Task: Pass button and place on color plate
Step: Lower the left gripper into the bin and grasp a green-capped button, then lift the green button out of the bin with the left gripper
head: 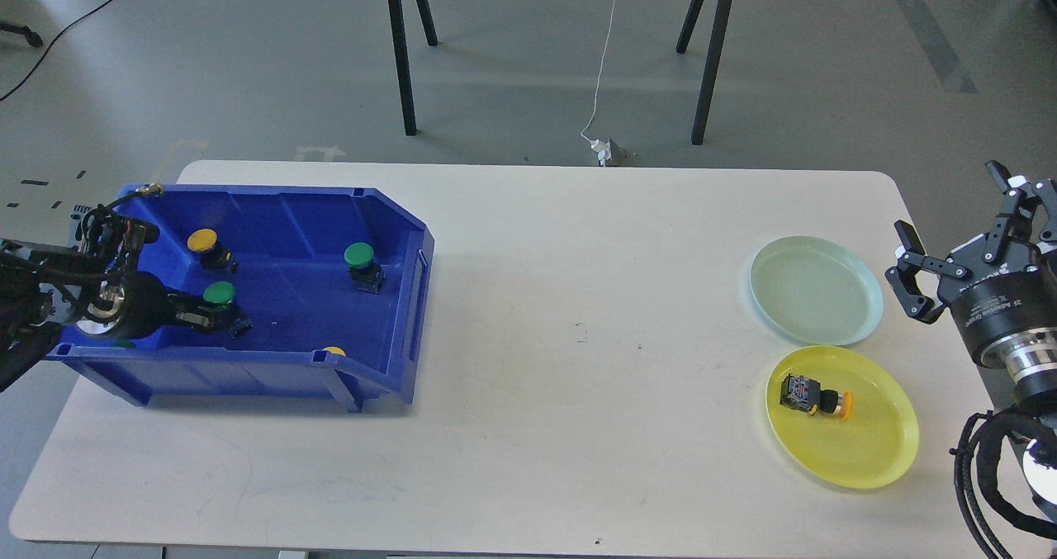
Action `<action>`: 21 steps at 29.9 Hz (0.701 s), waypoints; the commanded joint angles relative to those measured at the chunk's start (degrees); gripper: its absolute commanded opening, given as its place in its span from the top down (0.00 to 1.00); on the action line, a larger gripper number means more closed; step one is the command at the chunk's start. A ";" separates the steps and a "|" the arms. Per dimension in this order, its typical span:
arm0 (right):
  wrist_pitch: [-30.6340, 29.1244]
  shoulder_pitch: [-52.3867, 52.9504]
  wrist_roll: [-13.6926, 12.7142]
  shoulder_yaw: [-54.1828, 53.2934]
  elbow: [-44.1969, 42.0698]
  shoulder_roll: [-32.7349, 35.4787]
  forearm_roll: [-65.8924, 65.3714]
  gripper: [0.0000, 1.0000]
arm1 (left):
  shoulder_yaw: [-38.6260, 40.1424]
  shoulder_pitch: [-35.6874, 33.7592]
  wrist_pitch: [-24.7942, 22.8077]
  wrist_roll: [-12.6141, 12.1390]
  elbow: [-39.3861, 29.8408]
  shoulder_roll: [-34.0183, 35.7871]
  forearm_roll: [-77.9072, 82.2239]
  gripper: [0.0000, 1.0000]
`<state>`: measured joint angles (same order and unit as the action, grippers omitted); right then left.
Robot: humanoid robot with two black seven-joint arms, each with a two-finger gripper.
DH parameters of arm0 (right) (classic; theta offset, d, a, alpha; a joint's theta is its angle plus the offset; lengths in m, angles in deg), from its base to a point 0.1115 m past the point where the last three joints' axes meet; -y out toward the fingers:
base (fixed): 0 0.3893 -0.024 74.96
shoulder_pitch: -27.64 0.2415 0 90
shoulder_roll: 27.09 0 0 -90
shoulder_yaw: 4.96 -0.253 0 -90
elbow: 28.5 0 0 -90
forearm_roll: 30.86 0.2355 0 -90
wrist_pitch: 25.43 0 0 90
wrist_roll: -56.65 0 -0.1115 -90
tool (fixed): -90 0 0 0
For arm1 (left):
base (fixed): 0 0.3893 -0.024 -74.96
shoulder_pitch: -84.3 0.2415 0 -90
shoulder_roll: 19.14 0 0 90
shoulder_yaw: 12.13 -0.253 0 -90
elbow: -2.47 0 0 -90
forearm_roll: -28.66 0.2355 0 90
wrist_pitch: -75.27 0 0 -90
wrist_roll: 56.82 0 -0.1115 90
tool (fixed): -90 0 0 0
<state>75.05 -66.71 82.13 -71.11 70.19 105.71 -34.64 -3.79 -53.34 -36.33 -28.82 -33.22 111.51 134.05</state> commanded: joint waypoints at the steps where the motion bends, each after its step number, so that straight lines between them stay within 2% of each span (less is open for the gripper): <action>1: 0.06 -0.05 0.00 -0.03 0.01 0.00 0.00 0.02 | 0.36 -1.23 0.16 0.00 -0.87 0.83 -1.76 0.94; 14: 0.06 -0.13 0.00 -0.03 0.01 0.00 0.00 0.02 | 0.53 -2.28 -0.36 0.00 -2.18 2.94 -3.26 0.95; 18: 0.06 -0.22 0.00 0.06 -0.17 0.00 -0.09 0.02 | 0.70 -2.99 -0.89 0.00 -9.37 7.59 -4.40 0.95; 21: -0.12 -0.22 -0.08 0.23 -0.61 0.00 -0.18 0.02 | 1.41 -4.13 -3.87 0.00 -17.54 13.03 -8.95 0.95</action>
<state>75.11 -66.92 82.15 -71.10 69.97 105.71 -34.71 -3.03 -56.42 -37.80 -28.81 -43.55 119.76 129.00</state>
